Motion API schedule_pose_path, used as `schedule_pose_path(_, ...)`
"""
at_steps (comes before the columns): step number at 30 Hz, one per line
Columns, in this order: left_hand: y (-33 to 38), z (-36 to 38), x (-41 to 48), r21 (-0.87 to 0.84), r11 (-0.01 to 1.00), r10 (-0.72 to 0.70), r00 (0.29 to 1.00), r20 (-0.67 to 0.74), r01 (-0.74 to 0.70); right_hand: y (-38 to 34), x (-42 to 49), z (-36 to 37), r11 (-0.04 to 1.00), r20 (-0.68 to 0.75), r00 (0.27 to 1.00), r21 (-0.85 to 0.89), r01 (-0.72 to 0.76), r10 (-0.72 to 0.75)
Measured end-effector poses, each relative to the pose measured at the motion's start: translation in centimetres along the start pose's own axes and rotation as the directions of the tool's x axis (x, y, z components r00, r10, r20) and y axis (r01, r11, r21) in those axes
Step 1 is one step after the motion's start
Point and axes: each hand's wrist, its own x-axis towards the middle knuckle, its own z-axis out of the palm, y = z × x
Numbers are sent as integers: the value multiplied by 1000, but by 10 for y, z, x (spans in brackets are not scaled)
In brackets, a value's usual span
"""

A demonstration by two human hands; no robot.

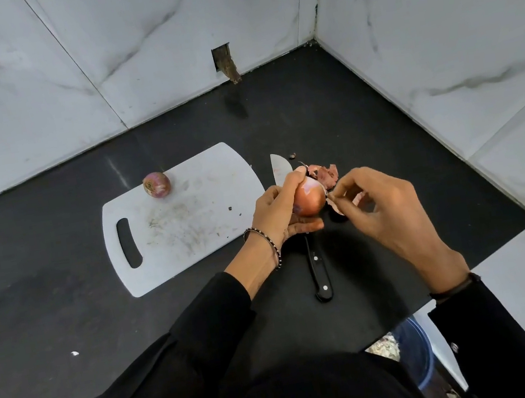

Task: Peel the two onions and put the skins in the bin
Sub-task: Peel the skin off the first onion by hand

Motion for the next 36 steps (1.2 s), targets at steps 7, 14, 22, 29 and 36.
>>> schedule_pose_path(7,-2,-1,3,94,990,108,994,6,-108,-13,5,2,985,16,990,99,139,-142)
schedule_pose_path(14,-4,3,2,200,965,180,983,-24,-172,-13,11,7,988,58,993,120,99,-107)
schedule_pose_path(22,-4,3,-1,263,948,204,977,-68,-180,-15,10,14,988,45,995,131,86,-93)
schedule_pose_path(29,-2,0,2,172,977,140,988,-68,-126,-17,8,23,978,-10,1000,208,23,-21)
schedule_pose_path(36,4,-4,2,198,963,192,981,-20,-185,-20,12,21,976,-10,1000,216,21,-19)
